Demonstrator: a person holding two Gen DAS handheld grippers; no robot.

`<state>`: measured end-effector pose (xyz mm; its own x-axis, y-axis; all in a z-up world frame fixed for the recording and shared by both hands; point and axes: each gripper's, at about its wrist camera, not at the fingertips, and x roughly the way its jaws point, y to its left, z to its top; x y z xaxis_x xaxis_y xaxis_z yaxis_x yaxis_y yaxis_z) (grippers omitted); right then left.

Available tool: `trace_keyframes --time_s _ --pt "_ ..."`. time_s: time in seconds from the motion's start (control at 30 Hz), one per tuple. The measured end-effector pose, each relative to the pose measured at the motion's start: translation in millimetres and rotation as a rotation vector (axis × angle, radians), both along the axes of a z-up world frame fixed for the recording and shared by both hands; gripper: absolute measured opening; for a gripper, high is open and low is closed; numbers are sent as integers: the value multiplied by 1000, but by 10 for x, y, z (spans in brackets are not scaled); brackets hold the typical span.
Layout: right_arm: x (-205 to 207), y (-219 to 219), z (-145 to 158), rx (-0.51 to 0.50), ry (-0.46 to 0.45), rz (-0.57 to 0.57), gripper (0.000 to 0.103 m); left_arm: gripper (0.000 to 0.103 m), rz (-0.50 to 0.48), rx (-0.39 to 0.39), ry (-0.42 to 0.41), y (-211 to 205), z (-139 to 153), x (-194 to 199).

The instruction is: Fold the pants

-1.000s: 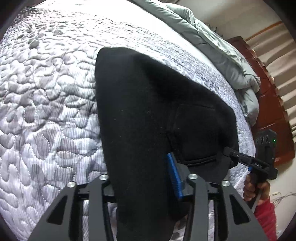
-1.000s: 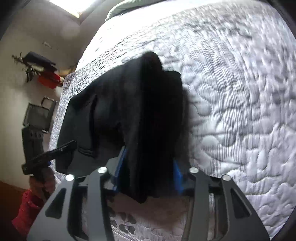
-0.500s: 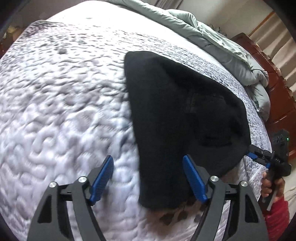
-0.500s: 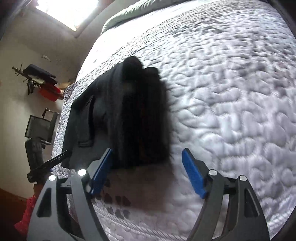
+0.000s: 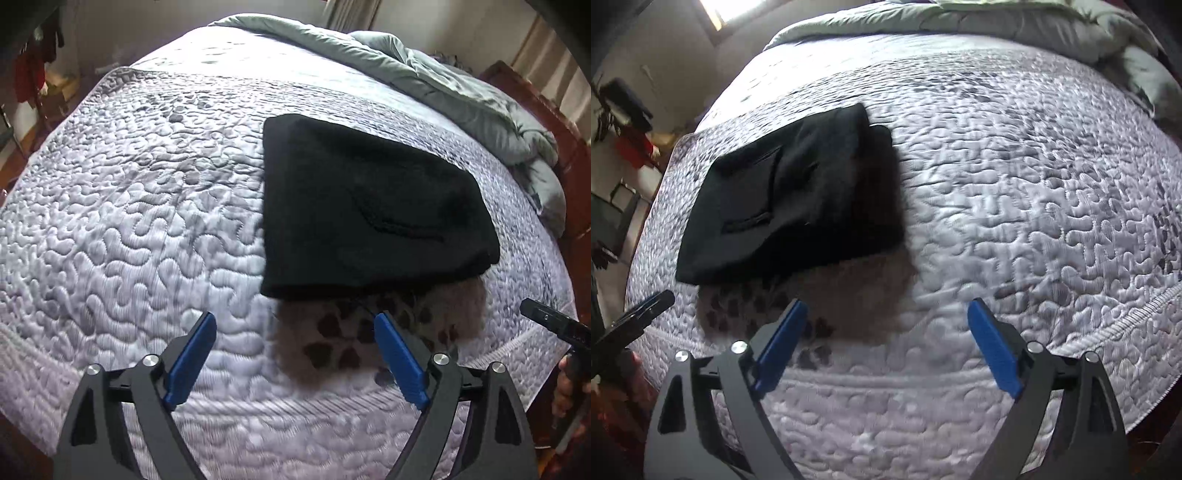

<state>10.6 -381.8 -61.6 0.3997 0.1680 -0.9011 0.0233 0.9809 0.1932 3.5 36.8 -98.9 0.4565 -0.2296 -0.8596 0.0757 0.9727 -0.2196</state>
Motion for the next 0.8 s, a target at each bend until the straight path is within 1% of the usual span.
trace_keyframes --time_s 0.07,0.2,0.33,0.37,0.43,0.57,0.8 --pt "-55 116 49 13 -1 7 90 89 -2 12 0 -68 54 -57" --pt "-86 288 159 -10 -11 2 92 89 -3 20 -13 -166 181 -111" --pt "-104 365 219 -41 -15 -2 92 89 -5 50 -33 -220 257 -150" --pt "-103 374 229 -57 -17 -5 92 89 -4 51 -33 -220 266 -149" --pt "-113 371 251 -54 -24 -6 92 89 2 52 -38 -203 288 -153" --pt "-101 283 285 -31 -27 -20 92 89 20 85 -38 -136 269 -124" --pt "-87 313 303 -15 -27 0 92 89 7 90 -29 -156 235 -72"
